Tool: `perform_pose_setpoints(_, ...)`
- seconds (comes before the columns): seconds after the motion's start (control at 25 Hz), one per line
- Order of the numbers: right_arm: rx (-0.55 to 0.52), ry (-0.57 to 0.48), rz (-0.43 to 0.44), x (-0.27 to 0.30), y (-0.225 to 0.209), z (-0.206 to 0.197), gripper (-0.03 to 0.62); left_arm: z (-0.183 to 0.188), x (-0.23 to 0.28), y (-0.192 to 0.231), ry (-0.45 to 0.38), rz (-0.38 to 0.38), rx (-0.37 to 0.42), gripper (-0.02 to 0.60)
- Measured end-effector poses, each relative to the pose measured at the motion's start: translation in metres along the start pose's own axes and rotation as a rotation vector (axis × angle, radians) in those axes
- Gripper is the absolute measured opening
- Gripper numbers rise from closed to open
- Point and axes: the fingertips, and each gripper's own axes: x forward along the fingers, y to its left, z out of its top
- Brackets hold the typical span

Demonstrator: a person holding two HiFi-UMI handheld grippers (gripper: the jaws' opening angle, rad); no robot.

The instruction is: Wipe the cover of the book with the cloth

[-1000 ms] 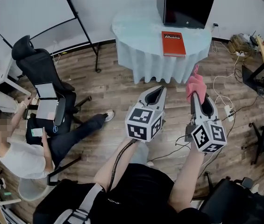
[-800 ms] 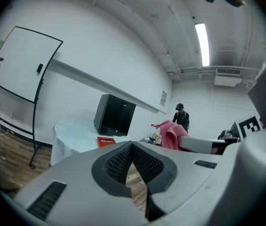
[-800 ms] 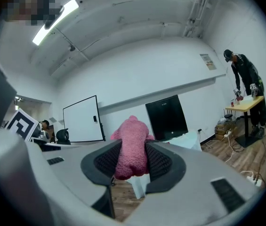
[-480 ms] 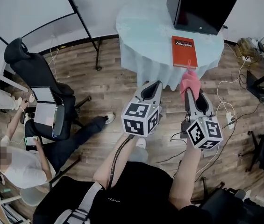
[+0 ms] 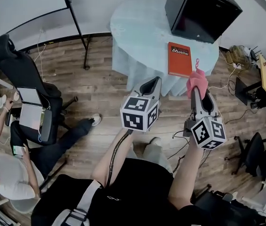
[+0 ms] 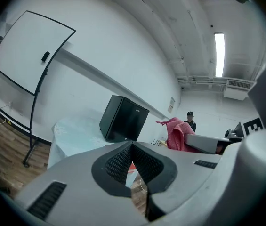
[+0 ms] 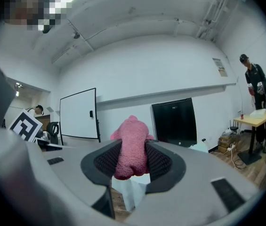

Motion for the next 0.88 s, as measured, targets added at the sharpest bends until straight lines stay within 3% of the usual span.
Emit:
perform_pose_setpoints(0.32,-0.001,-0.028,-0.02,0.032,-0.05,0.016,0.15,0.001,0.045,0.012,0.017,0.016,0.007,0.014)
perform_pose_setpoints(0.88,0.062,0.05,0.134,0.181,-0.14,0.007,0.15,0.009,0.197,0.032,0.046,0.138,-0.019,0.014)
